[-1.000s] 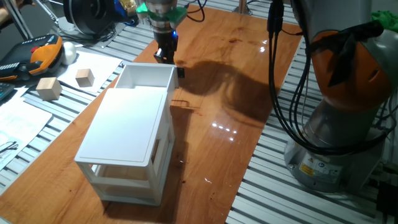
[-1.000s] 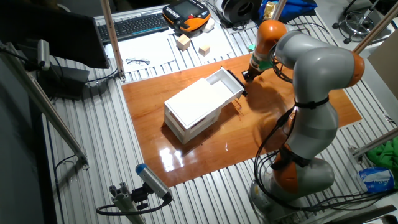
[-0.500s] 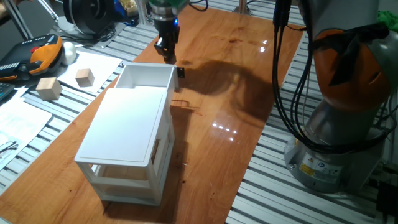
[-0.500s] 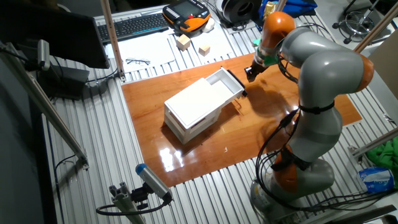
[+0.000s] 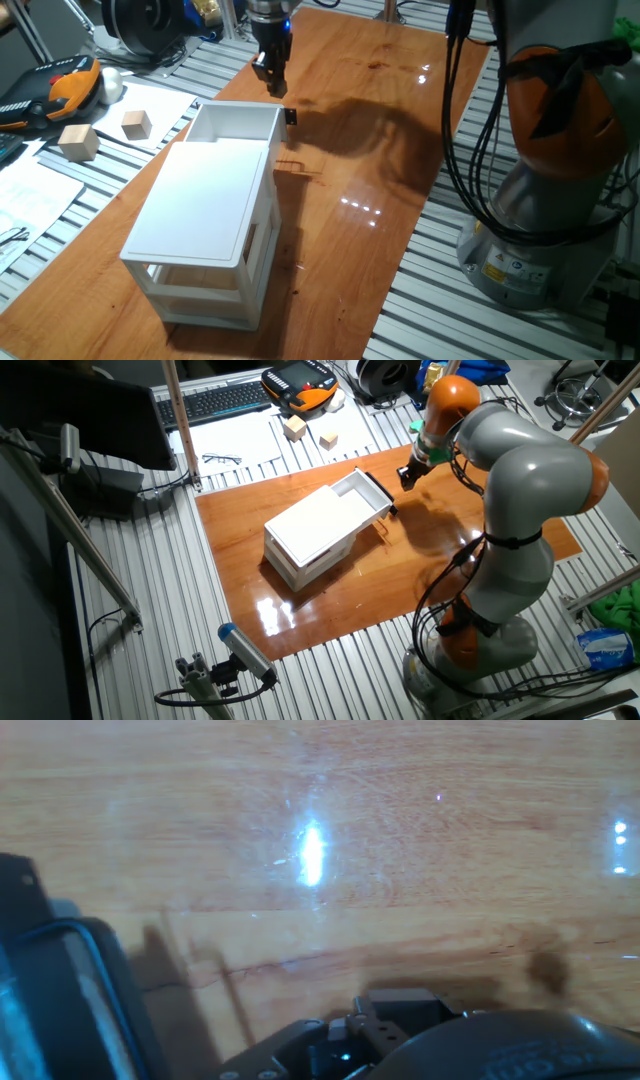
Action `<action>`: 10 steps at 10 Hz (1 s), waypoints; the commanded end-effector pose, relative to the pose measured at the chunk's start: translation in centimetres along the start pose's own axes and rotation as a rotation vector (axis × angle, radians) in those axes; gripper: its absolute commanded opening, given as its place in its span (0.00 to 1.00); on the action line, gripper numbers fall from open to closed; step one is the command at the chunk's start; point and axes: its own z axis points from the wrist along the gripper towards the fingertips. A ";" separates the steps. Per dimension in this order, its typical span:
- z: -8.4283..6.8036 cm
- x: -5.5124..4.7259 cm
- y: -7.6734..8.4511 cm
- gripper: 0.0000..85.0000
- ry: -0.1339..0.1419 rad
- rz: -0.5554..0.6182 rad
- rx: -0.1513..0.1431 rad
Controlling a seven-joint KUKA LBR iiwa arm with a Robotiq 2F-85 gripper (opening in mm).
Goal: Put things in the drawer
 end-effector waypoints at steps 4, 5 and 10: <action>0.0 0.0 0.0 0.00 -0.019 -0.050 0.135; 0.0 0.0 0.0 0.00 -0.030 -0.031 0.078; -0.2 0.0 0.1 0.00 0.065 0.052 -0.054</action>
